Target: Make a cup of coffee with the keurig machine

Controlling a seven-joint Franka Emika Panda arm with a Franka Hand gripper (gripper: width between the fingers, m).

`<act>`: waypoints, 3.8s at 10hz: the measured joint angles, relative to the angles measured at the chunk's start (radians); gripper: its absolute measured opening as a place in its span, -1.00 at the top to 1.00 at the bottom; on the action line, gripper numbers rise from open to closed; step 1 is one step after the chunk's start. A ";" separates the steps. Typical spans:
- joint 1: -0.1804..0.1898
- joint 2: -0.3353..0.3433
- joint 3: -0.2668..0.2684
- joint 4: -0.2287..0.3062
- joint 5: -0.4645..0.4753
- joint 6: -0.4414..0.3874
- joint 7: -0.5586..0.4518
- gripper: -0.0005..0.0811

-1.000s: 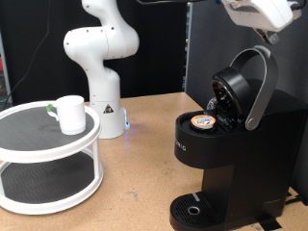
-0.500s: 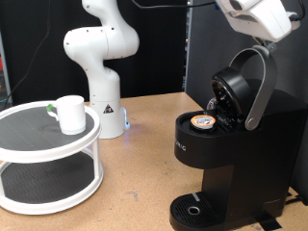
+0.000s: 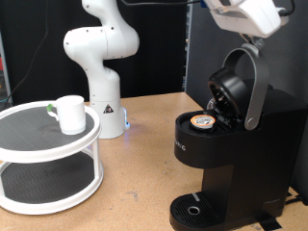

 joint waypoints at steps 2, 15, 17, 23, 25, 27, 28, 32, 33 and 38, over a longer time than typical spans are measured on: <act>-0.024 -0.020 -0.035 -0.005 -0.044 -0.057 -0.037 0.98; -0.144 0.020 -0.097 -0.125 -0.266 -0.002 -0.062 0.98; -0.149 0.041 -0.097 -0.137 -0.267 0.027 -0.062 0.98; -0.153 0.102 -0.096 -0.155 -0.271 0.088 -0.064 0.98; -0.153 0.102 -0.096 -0.155 -0.273 0.089 -0.064 0.98; -0.153 0.102 -0.096 -0.155 -0.275 0.089 -0.064 0.98; -0.153 0.102 -0.096 -0.155 -0.275 0.088 -0.067 0.98; -0.154 0.100 -0.100 -0.158 -0.261 0.093 -0.110 0.98; -0.154 0.098 -0.109 -0.161 -0.258 0.094 -0.142 0.98; -0.170 0.064 -0.165 -0.195 -0.238 0.058 -0.299 0.98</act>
